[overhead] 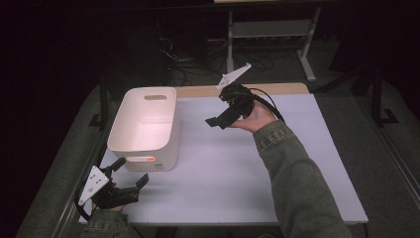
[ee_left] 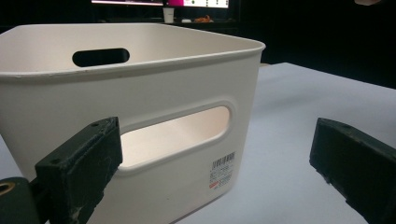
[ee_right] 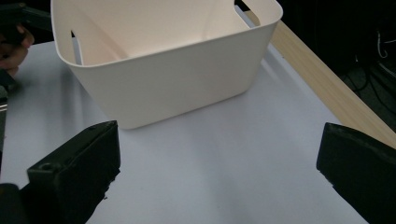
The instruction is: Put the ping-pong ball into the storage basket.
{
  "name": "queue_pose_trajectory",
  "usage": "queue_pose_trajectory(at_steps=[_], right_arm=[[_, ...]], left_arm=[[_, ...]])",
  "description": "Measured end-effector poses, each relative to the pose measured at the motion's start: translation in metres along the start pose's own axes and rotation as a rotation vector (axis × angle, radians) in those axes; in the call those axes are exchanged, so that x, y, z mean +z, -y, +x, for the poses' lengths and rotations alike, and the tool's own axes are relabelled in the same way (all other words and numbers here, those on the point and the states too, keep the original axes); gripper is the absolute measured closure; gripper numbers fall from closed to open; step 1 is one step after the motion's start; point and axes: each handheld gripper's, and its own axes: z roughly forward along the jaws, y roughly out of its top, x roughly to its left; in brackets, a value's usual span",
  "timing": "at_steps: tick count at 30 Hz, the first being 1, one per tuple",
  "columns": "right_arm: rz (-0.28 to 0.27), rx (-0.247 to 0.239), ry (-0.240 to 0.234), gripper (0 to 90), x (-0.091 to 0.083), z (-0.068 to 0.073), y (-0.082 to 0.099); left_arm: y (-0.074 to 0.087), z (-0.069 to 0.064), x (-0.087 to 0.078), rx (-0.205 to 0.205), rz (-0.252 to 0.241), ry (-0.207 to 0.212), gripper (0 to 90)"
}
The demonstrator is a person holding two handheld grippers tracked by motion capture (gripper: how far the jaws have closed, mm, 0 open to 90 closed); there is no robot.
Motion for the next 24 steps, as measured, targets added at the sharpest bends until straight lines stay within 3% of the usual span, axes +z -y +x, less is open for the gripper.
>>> queue_pose_trajectory(at_steps=[19, 24], right_arm=[[-0.073, 0.062, 0.05, 0.0, -0.028, -0.005, 0.039], [-0.097, 0.089, 0.043, 0.0, -0.036, -0.005, 0.052]], left_arm=[[0.0, 0.0, 0.0, 0.004, 0.004, -0.003, 2.0], [0.0, 0.0, 0.0, 0.005, 0.005, -0.005, 1.9]])
